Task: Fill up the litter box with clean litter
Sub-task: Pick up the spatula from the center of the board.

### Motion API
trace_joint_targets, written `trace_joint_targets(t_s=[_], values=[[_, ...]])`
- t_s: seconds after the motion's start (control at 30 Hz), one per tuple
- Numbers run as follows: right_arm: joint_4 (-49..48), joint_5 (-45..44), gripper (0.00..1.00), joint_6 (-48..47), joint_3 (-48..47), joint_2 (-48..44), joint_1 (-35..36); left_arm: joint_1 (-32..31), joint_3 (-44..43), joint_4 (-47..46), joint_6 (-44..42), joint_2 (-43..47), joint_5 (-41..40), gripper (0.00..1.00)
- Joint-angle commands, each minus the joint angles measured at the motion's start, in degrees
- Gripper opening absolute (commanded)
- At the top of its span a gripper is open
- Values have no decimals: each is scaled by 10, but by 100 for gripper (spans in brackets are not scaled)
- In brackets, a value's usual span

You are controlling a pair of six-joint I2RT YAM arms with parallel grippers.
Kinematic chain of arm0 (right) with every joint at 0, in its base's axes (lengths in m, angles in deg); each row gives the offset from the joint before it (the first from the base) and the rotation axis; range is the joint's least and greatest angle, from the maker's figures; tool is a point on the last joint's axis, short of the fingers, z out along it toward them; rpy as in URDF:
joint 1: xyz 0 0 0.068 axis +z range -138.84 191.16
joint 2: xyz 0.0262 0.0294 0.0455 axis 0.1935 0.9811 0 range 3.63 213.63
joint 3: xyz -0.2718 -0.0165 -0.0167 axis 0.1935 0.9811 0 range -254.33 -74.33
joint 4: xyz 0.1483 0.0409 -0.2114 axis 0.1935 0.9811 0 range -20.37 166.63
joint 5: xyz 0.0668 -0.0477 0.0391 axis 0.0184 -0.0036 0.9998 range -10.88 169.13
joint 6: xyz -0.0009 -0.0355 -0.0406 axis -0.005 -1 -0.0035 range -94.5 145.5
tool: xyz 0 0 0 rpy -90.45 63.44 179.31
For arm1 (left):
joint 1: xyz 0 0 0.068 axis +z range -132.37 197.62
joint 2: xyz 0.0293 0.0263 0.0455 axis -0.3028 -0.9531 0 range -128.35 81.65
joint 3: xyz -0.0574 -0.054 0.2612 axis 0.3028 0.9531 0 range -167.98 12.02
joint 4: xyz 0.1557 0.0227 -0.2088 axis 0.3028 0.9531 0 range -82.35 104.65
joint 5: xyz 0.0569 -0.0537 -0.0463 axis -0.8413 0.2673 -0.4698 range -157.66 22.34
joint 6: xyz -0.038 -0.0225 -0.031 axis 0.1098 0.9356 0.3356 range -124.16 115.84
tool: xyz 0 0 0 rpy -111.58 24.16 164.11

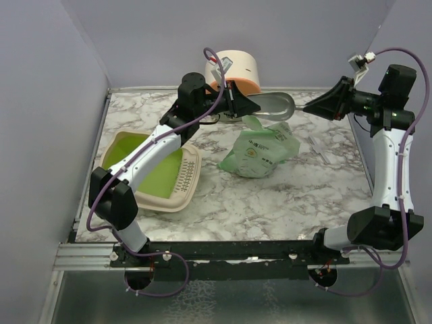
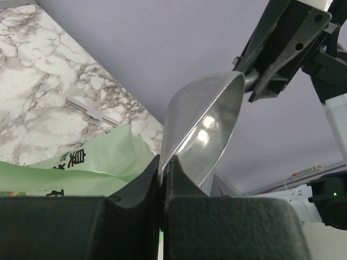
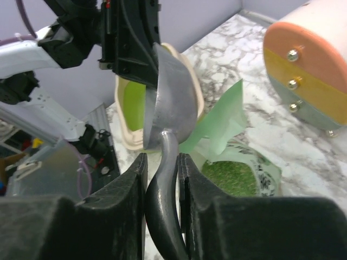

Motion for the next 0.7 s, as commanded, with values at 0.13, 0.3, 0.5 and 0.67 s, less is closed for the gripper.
trace_joint_targets(t_s=[0.13,0.3,0.5,0.67], values=[[56,-5,1,-42,-6,-8,3,-7,-23,-33,5,-11,1,0],[86,-27,1,-51,-19,-7,3,-7,-30,-13,-22,-14,1,7],[139,-73,1,-58,-66,8,3,-6,-37,2,-69,1,-12,55],[179,-140,1,-65,-131,24,3,-6,-50,31,-137,26,-33,65]])
